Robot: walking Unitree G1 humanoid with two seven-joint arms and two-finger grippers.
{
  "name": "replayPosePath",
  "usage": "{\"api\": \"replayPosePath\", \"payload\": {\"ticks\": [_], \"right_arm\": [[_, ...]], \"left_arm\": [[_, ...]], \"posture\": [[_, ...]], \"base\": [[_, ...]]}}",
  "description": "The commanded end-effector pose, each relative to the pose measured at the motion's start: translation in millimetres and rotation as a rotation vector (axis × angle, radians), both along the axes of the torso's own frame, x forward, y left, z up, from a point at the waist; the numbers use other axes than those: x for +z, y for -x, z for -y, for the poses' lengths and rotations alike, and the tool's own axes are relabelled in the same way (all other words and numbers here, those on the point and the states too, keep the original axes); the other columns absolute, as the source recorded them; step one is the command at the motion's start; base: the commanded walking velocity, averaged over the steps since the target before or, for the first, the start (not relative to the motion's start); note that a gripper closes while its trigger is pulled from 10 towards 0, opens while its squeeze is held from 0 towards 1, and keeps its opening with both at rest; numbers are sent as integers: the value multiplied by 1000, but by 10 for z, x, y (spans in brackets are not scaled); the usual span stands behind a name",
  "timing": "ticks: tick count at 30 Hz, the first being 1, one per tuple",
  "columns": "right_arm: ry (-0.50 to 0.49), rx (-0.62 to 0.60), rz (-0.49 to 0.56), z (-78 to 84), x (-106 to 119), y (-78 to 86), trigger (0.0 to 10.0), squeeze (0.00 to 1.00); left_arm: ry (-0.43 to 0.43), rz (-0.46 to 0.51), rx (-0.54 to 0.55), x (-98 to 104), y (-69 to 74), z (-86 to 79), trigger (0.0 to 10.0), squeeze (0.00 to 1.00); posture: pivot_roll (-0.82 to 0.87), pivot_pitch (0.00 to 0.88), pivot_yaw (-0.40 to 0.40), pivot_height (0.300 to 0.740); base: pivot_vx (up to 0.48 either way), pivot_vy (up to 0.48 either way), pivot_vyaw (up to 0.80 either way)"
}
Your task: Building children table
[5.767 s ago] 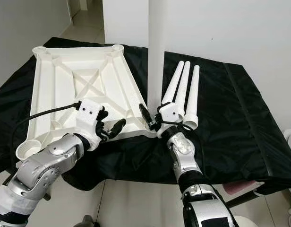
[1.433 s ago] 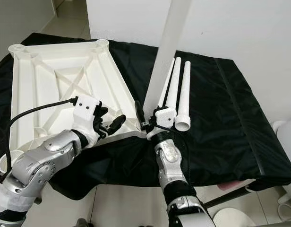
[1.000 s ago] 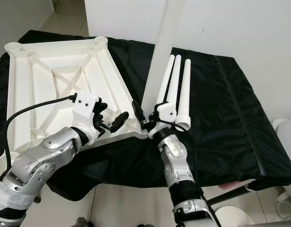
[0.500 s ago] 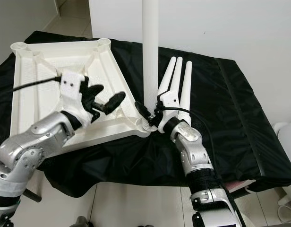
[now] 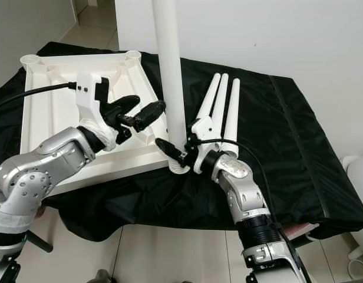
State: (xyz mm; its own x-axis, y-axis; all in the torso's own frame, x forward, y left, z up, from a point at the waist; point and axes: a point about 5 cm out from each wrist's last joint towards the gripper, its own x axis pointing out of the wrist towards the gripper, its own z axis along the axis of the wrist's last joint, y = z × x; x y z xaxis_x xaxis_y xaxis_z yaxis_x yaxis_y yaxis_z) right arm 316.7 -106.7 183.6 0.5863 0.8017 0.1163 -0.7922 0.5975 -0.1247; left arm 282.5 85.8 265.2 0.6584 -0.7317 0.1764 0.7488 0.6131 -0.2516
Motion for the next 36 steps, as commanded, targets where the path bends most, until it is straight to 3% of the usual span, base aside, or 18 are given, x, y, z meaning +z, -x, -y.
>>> {"api": "replayPosePath", "payload": {"ticks": [1, 5, 9, 17, 21, 28, 30, 36], "right_arm": [[20, 36, -6, -40, -23, 31, 10000, 0], [-26, 9, -27, -23, -9, 25, 10000, 0], [-76, -41, -62, 11, 9, -21, 10000, 0], [-174, -148, -136, 25, 19, -99, 10000, 0], [-135, -74, -124, -56, -21, 2, 10000, 0], [-93, -11, -148, -93, -55, 63, 10000, 0], [-28, 96, -158, -144, -112, 177, 10000, 0], [55, 231, -170, -178, -211, 345, 10000, 0]], "left_arm": [[68, 206, -643, 136, 325, 152, 10000, 0], [100, 209, -714, 187, 365, 136, 10000, 0], [60, 203, -735, 120, 375, 135, 10000, 0], [32, 193, -695, 49, 347, 143, 10000, 0], [26, 190, -628, 32, 293, 191, 10000, 0], [53, 229, -643, 127, 309, 207, 10000, 0], [70, 247, -624, 169, 283, 226, 10000, 0], [91, 278, -630, 236, 268, 259, 10000, 0]], "posture": [[97, 40, -65, 740], [91, 38, -60, 740], [87, 43, -54, 740], [83, 50, -46, 740], [80, 54, -47, 740], [78, 51, -52, 740], [79, 45, -61, 740], [84, 35, -72, 740]], "base": [[0, 0, 0], [0, 0, 0], [0, 0, 0], [0, 0, 0], [0, 0, 0], [0, 0, 0], [0, 0, 0], [0, 0, 0]]}}
